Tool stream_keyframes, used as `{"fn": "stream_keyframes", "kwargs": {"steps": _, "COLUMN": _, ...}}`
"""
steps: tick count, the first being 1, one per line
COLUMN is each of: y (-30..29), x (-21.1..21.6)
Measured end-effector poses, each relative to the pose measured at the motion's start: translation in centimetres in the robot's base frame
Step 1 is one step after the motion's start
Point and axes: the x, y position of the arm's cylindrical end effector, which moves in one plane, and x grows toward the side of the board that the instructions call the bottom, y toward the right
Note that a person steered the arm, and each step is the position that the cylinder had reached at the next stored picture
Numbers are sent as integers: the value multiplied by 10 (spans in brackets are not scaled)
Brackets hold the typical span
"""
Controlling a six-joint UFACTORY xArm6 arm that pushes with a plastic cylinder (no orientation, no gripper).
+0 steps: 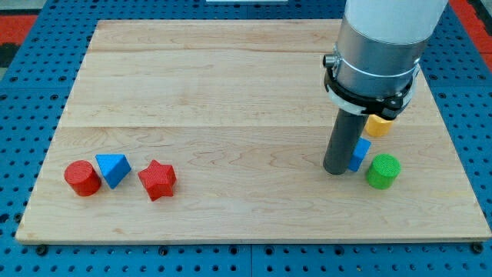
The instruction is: Place the blue cube in between the yellow heart and green circle
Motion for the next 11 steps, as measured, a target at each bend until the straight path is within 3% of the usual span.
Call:
{"fn": "stream_keyframes", "kwargs": {"steps": 1, "y": 13, "x": -13}}
{"fn": "stream_keyframes", "kwargs": {"steps": 3, "y": -40, "x": -20}}
{"fn": "stream_keyframes", "kwargs": {"steps": 5, "y": -1, "x": -22}}
{"fn": "stream_keyframes", "kwargs": {"steps": 8, "y": 1, "x": -37}}
{"fn": "stream_keyframes", "kwargs": {"steps": 10, "y": 58, "x": -37}}
{"fn": "stream_keyframes", "kwargs": {"steps": 11, "y": -8, "x": -56}}
